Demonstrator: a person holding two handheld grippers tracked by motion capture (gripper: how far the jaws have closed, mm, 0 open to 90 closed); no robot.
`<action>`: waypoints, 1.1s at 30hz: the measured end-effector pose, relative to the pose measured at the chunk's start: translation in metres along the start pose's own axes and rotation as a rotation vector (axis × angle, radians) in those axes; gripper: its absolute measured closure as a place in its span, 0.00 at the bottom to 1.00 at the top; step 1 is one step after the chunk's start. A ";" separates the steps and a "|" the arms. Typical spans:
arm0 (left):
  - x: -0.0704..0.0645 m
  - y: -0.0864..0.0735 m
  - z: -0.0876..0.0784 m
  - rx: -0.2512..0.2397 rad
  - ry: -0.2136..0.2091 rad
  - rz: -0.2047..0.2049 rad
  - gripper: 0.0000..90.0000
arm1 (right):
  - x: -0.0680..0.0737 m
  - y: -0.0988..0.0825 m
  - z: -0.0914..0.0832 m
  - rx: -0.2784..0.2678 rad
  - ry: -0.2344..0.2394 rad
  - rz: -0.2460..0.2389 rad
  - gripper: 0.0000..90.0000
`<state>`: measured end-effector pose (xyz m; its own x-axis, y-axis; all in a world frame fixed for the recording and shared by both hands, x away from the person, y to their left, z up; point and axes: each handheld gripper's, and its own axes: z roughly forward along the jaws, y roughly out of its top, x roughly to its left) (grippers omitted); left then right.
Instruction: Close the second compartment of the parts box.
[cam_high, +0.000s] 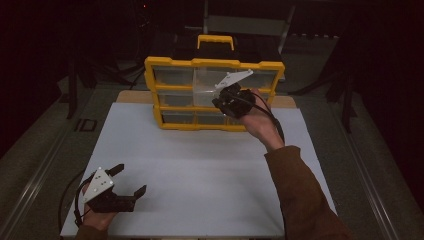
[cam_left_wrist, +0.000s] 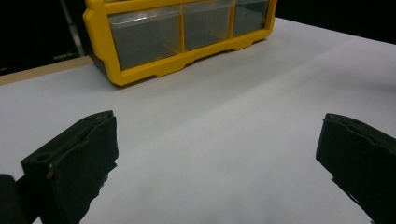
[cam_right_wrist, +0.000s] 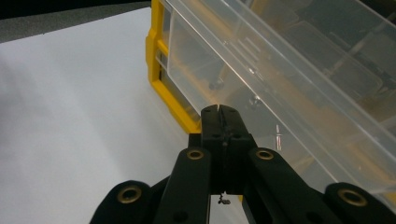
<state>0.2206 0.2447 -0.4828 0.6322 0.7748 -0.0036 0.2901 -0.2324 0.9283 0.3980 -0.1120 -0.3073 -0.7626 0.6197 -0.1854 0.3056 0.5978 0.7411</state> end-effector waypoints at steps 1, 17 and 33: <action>0.000 0.000 0.000 0.002 0.001 0.001 0.00 | 0.000 0.000 0.000 -0.002 0.000 0.001 1.00; 0.000 0.000 0.000 0.001 0.001 0.001 0.00 | -0.008 0.003 0.006 -0.014 -0.021 0.044 1.00; 0.000 0.000 0.001 0.002 0.001 -0.001 0.00 | -0.013 0.005 0.010 -0.011 -0.034 0.073 1.00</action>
<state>0.2210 0.2441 -0.4832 0.6310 0.7758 -0.0039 0.2923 -0.2331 0.9275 0.4154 -0.1123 -0.3076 -0.7186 0.6785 -0.1522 0.3532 0.5447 0.7606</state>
